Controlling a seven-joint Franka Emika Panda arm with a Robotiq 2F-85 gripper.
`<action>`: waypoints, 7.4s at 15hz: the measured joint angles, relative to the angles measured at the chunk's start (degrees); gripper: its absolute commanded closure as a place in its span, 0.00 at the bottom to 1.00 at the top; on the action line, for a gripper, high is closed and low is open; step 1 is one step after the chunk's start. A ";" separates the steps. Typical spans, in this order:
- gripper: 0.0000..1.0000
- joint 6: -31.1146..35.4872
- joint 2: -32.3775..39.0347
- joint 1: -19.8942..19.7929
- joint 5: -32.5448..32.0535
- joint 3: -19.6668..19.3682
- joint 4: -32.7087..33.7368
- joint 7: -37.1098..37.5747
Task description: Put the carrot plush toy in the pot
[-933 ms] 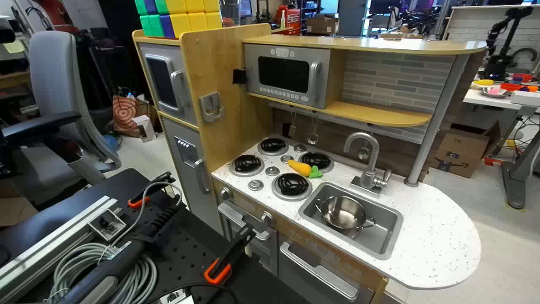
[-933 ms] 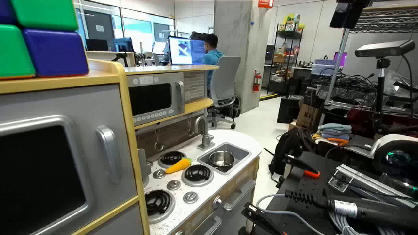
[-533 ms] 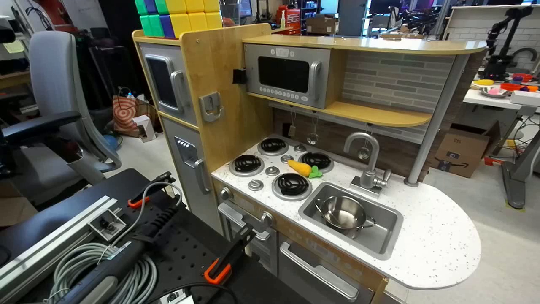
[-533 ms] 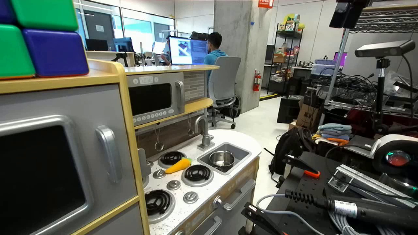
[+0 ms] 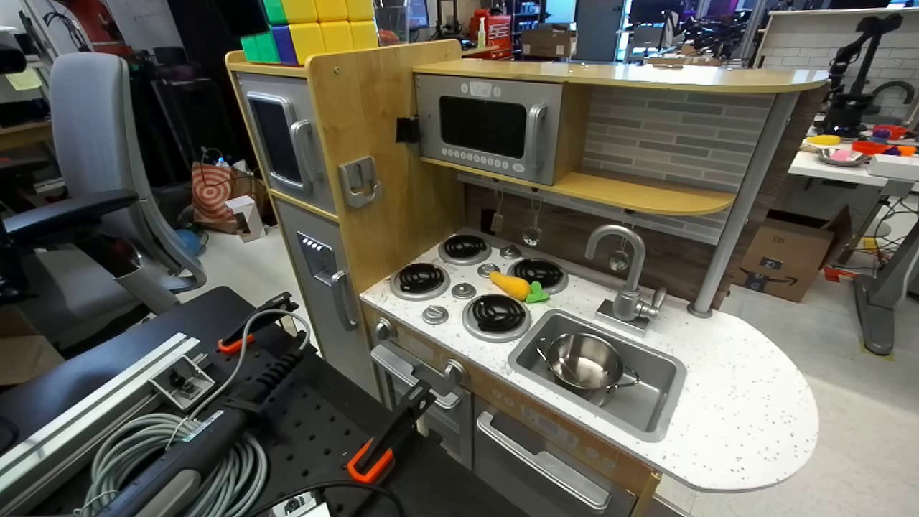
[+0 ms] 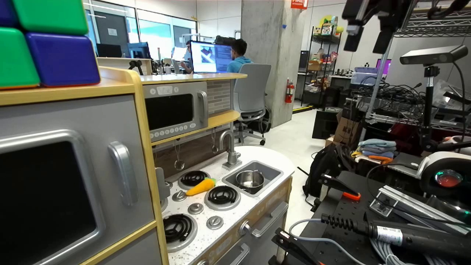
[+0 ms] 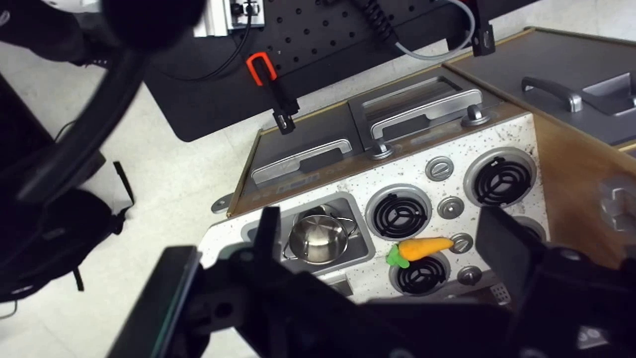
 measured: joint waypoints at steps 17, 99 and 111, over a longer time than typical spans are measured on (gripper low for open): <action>0.00 20.96 40.41 -2.13 9.17 0.37 16.29 26.02; 0.98 51.91 109.34 7.34 21.49 -12.66 67.77 80.92; 0.98 37.46 108.62 5.09 21.37 -14.22 71.29 92.38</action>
